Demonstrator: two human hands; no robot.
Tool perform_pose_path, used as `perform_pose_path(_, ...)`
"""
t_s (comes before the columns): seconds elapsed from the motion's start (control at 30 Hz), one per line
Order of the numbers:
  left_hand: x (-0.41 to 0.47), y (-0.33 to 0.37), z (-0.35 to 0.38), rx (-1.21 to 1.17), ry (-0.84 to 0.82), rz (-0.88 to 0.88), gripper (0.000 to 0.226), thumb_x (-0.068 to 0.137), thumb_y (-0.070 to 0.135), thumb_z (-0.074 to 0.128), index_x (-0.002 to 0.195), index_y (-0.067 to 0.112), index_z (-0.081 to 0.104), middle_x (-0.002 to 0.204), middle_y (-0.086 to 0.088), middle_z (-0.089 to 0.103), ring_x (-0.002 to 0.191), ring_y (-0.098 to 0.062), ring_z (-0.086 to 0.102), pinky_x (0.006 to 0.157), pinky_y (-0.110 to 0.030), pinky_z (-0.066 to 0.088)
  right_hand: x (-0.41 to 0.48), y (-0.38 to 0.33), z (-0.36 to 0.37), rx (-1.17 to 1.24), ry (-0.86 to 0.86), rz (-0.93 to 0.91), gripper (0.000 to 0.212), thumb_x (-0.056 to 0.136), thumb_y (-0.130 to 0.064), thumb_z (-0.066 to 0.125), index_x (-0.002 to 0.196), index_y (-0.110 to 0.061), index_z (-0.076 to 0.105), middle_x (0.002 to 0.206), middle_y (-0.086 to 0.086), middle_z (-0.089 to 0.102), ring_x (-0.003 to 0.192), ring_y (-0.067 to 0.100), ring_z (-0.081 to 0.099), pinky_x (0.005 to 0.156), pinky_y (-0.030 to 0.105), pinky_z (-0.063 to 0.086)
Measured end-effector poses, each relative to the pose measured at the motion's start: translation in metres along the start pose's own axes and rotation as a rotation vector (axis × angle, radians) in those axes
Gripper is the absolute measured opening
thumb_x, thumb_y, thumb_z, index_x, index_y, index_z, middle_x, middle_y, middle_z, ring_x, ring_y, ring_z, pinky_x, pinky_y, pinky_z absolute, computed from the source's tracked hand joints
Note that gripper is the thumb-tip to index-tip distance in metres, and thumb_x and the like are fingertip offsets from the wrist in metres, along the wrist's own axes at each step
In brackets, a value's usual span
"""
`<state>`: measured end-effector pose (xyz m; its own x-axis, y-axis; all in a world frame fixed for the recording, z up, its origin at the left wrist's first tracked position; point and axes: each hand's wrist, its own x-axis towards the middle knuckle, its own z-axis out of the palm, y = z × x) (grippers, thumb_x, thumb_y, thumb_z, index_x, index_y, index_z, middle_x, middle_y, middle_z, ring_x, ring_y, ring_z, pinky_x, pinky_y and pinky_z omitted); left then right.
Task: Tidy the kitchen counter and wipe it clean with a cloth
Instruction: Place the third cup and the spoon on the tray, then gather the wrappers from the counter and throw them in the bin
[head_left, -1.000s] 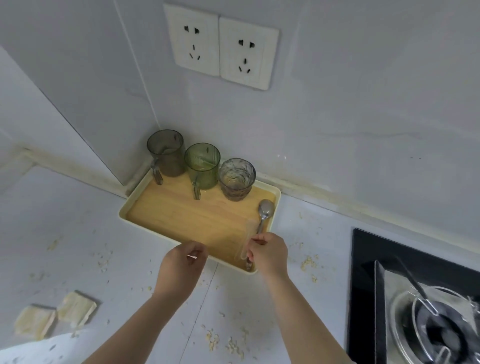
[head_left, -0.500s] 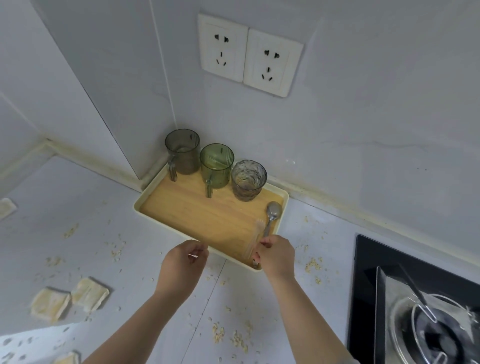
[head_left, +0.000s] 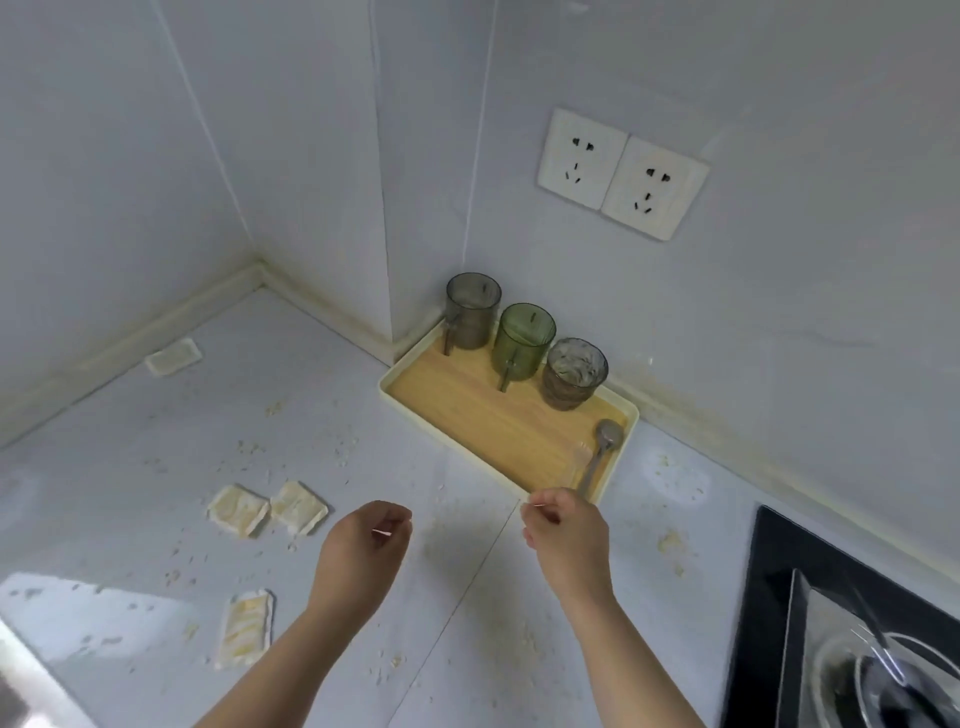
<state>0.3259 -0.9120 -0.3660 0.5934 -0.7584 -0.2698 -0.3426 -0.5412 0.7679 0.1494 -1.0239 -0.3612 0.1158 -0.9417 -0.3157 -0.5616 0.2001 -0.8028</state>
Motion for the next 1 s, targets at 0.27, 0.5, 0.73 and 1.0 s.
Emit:
perform_pose_path(0.27,-0.046,-0.072,-0.065,-0.088,0.154,-0.170,0.015,0.089,0.015,0.061,0.089,0.029,0.065,0.082,0.013,0.067,0.072,-0.005,0.062,0.056,-0.015,0.041,-0.053,-0.021,0.068,-0.145,-0.234,-0.082,0.008,0.084,-0.018,0.060,0.089,-0.022,0.065,0.086,-0.003,0.070,0.080,0.015,0.067,0.076,0.033,0.056)
perform_pose_path(0.5,-0.072,-0.126,-0.102,-0.108,0.241,-0.293,0.013,0.085,0.015,0.064,0.091,0.025,0.068,0.083,0.013,0.068,0.074,0.001,0.061,0.058,-0.012,0.039,-0.081,-0.034,0.120,-0.258,-0.387,-0.137,0.008,0.087,-0.018,0.059,0.091,-0.023,0.064,0.089,-0.005,0.068,0.081,0.012,0.066,0.075,0.030,0.056)
perform_pose_path(0.73,-0.073,-0.153,-0.111,-0.097,0.238,-0.355,0.018,0.083,0.023,0.068,0.102,0.022,0.068,0.087,0.014,0.066,0.073,0.002,0.061,0.058,-0.016,0.041,-0.079,-0.045,0.148,-0.401,-0.439,-0.189,0.012,0.090,-0.020,0.058,0.099,-0.022,0.064,0.093,-0.009,0.064,0.084,0.005,0.060,0.066,0.014,0.046)
perform_pose_path(1.0,-0.043,-0.146,-0.092,0.144,0.140,-0.350,0.037,0.085,0.045,0.061,0.114,0.022,0.060,0.104,0.006,0.058,0.087,-0.013,0.058,0.065,-0.023,0.039,-0.048,-0.072,0.182,-0.576,-0.434,-0.295,0.014,0.089,-0.017,0.056,0.101,-0.016,0.064,0.096,-0.002,0.064,0.087,0.013,0.060,0.074,0.024,0.050)
